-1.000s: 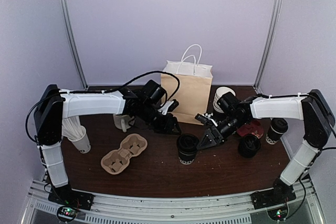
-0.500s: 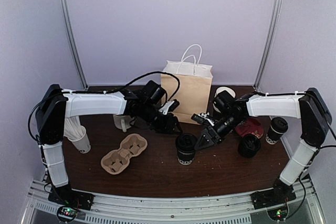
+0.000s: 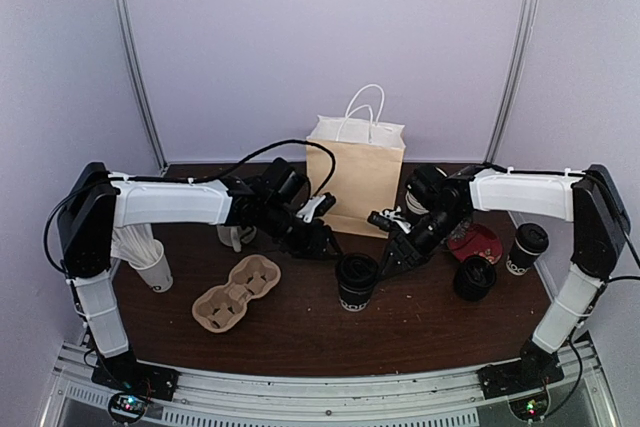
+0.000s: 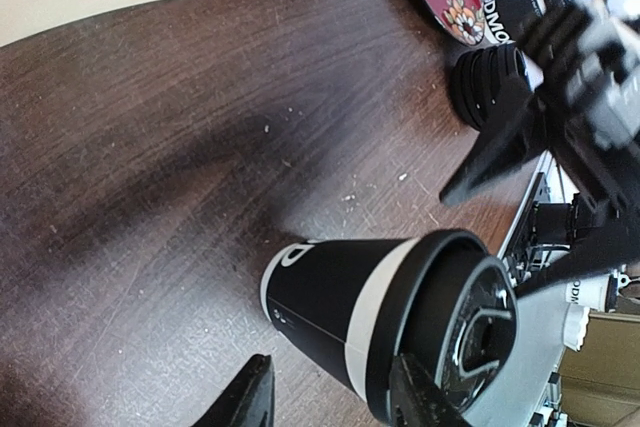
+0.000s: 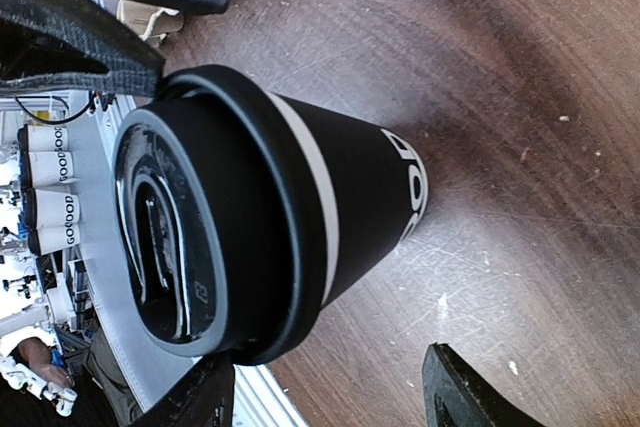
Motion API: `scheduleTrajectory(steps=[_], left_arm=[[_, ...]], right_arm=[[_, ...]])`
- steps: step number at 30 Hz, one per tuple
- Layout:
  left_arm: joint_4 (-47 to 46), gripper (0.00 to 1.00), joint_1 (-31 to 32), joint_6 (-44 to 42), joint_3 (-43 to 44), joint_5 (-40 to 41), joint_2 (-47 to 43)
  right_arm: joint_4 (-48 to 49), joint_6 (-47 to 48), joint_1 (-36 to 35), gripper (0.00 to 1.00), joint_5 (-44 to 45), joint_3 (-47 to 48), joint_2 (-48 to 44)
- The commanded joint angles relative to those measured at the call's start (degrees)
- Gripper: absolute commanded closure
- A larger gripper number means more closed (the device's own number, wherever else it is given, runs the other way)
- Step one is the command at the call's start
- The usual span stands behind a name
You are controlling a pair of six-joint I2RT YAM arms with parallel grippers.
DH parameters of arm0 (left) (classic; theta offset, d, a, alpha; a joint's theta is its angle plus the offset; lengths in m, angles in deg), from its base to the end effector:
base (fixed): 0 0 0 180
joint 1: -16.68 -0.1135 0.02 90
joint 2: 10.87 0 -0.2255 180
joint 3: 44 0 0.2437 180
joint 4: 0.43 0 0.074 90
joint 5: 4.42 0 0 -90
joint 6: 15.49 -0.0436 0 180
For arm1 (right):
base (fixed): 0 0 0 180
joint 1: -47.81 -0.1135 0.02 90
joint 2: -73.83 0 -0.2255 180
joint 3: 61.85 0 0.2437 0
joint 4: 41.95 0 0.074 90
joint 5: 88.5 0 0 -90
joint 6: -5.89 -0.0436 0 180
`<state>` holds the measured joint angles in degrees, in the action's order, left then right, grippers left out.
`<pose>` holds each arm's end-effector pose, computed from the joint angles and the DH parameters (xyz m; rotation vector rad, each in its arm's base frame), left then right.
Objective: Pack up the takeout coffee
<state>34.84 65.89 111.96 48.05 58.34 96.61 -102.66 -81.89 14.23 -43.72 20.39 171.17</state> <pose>0.2423 -0.3114 0.1765 0.5144 2.6901 -1.1495 0.2410 0.1971 0.1722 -1.0222 2.6814 1.2455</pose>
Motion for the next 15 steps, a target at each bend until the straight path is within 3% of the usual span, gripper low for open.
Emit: scheduleTrajectory(steps=[1, 5, 9, 15], left_arm=[[3.55, 0.59, 0.65, 0.41, -2.09, 0.76, -0.77], [3.42, 0.59, 0.66, 0.58, -1.12, 1.04, -0.33], [3.42, 0.6, 0.71, 1.53, -0.47, 1.78, 0.39], [3.68, 0.62, 1.04, 2.56, -1.03, 2.25, 0.28]], right_arm=[[0.67, 0.48, 0.75, 0.34, 9.95, 1.18, 3.11], [0.25, 1.21, 1.08, 0.33, 8.03, 2.32, 3.6], [-0.12, 2.18, 1.24, 0.32, -1.0, 2.43, 2.61], [4.04, 1.09, 1.15, 0.27, -8.3, -3.18, -2.23]])
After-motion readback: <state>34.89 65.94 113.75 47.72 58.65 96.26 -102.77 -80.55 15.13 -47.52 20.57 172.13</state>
